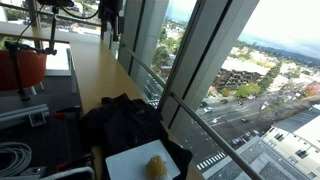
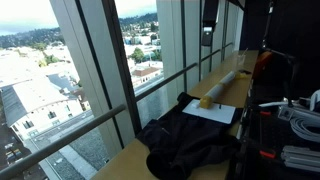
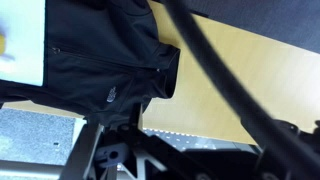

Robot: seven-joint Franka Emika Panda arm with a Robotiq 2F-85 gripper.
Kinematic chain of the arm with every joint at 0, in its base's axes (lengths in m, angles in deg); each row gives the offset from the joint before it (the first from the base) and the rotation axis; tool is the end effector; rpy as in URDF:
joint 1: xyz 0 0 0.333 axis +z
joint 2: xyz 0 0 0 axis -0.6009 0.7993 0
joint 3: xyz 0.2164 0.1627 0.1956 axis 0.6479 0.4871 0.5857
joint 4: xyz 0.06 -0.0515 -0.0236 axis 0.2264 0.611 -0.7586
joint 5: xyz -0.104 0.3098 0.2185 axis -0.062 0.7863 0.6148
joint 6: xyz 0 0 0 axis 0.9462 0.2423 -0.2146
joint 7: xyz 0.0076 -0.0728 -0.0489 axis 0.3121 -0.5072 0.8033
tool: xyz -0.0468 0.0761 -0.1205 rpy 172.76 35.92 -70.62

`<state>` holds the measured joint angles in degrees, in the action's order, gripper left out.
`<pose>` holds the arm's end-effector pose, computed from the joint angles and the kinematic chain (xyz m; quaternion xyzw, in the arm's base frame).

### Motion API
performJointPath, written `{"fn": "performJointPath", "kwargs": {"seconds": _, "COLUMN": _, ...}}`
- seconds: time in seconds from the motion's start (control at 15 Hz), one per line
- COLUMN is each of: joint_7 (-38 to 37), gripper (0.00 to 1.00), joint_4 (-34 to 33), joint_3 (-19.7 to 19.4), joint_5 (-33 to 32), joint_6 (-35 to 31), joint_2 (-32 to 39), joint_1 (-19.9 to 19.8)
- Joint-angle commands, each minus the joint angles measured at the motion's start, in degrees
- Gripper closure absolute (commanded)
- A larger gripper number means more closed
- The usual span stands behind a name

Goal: Zip closed the black jersey

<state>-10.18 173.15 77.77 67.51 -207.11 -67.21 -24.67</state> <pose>0.4571 0.1887 0.4516 -0.9855 -0.1498 -0.0478 0.0631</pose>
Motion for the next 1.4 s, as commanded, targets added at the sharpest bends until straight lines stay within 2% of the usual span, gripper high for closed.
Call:
{"fn": "performJointPath", "kwargs": {"seconds": 0.0, "joint_7": 0.06, "gripper": 0.0, "joint_4": -0.16, "joint_3": 0.48, "joint_5": 0.11, "joint_6": 0.16, "joint_2": 0.0, "joint_1": -0.5}}
{"fn": "performJointPath", "kwargs": {"seconds": 0.47, "joint_7": 1.77, "gripper": 0.0, "joint_4": 1.56, "joint_3": -0.58, "joint_5": -0.95, "joint_6": -1.35, "joint_2": 0.12, "joint_1": -1.85}}
{"fn": "performJointPath", "kwargs": {"seconds": 0.87, "joint_7": 8.35, "gripper": 0.0, "joint_4": 8.01, "joint_3": -3.22, "joint_5": -1.36, "joint_6": -12.84, "joint_2": 2.38, "joint_1": -4.56}}
{"fn": "performJointPath", "kwargs": {"seconds": 1.33, "joint_7": 13.81, "gripper": 0.0, "joint_4": 13.16, "joint_3": -5.86, "joint_5": -1.27, "joint_6": -25.56, "joint_2": 10.37, "joint_1": -7.08}}
